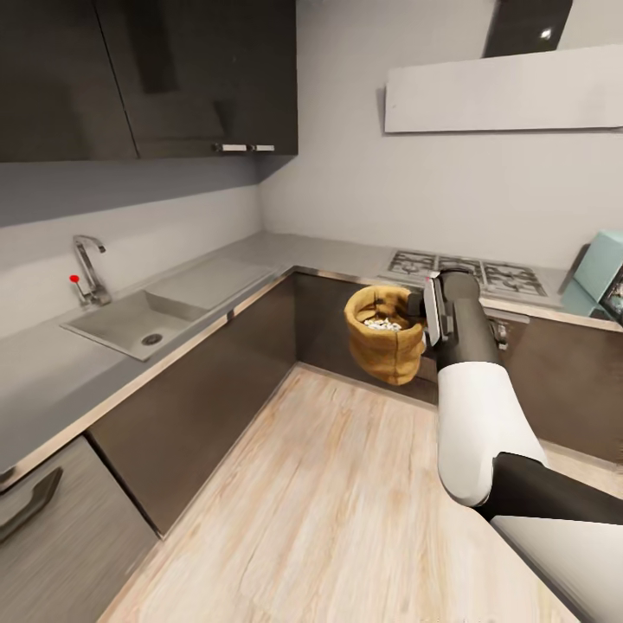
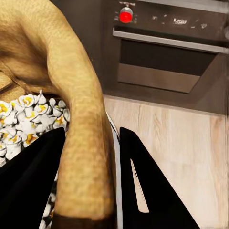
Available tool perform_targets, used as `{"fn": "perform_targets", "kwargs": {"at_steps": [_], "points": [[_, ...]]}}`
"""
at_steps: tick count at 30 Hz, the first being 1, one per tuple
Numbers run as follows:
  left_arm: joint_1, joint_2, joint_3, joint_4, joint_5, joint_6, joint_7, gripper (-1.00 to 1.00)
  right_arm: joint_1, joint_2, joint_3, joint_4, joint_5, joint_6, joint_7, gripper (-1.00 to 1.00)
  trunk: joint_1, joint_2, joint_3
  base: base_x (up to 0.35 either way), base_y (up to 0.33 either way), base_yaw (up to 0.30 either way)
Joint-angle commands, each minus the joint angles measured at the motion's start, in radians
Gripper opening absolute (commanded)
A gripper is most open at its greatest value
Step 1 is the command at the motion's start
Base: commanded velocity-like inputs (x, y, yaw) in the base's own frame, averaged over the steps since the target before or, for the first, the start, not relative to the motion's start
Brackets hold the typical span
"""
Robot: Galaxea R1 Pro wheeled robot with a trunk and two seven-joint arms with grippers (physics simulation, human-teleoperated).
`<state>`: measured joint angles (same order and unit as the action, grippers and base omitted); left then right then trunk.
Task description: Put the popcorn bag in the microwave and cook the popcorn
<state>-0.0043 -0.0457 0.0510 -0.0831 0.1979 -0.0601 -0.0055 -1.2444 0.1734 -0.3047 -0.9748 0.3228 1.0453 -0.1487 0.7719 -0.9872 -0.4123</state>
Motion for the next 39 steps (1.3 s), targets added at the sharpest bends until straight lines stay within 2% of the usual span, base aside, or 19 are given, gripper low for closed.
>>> {"fn": "perform_targets", "kwargs": {"at_steps": [1, 13, 19, 39], "points": [[0.000, 0.000, 0.005, 0.000, 0.003, -0.003, -0.001, 1.00, -0.001, 0.001, -0.002, 0.000, -0.004, 0.002, -0.006, -1.00, 0.000, -0.001, -0.001, -0.004, 0.000, -0.239], [0.000, 0.000, 0.006, 0.000, 0.003, -0.003, -0.001, 1.00, -0.001, 0.001, -0.002, 0.001, -0.005, 0.002, -0.006, -1.00, 0.000, -0.001, -0.001, 0.000, 0.000, -0.220], [0.000, 0.000, 0.006, 0.000, 0.003, -0.003, -0.001, 1.00, -0.001, 0.001, -0.002, 0.000, -0.005, 0.002, -0.007, -1.00, 0.000, -0.001, 0.001, 0.000, 0.000, -0.013], [0.000, 0.000, 0.006, 0.000, 0.003, -0.003, -0.001, 1.00, -0.001, 0.001, -0.003, 0.001, -0.005, 0.002, -0.008, -1.00, 0.000, -0.001, 0.032, 0.000, 0.000, 0.000]]}}
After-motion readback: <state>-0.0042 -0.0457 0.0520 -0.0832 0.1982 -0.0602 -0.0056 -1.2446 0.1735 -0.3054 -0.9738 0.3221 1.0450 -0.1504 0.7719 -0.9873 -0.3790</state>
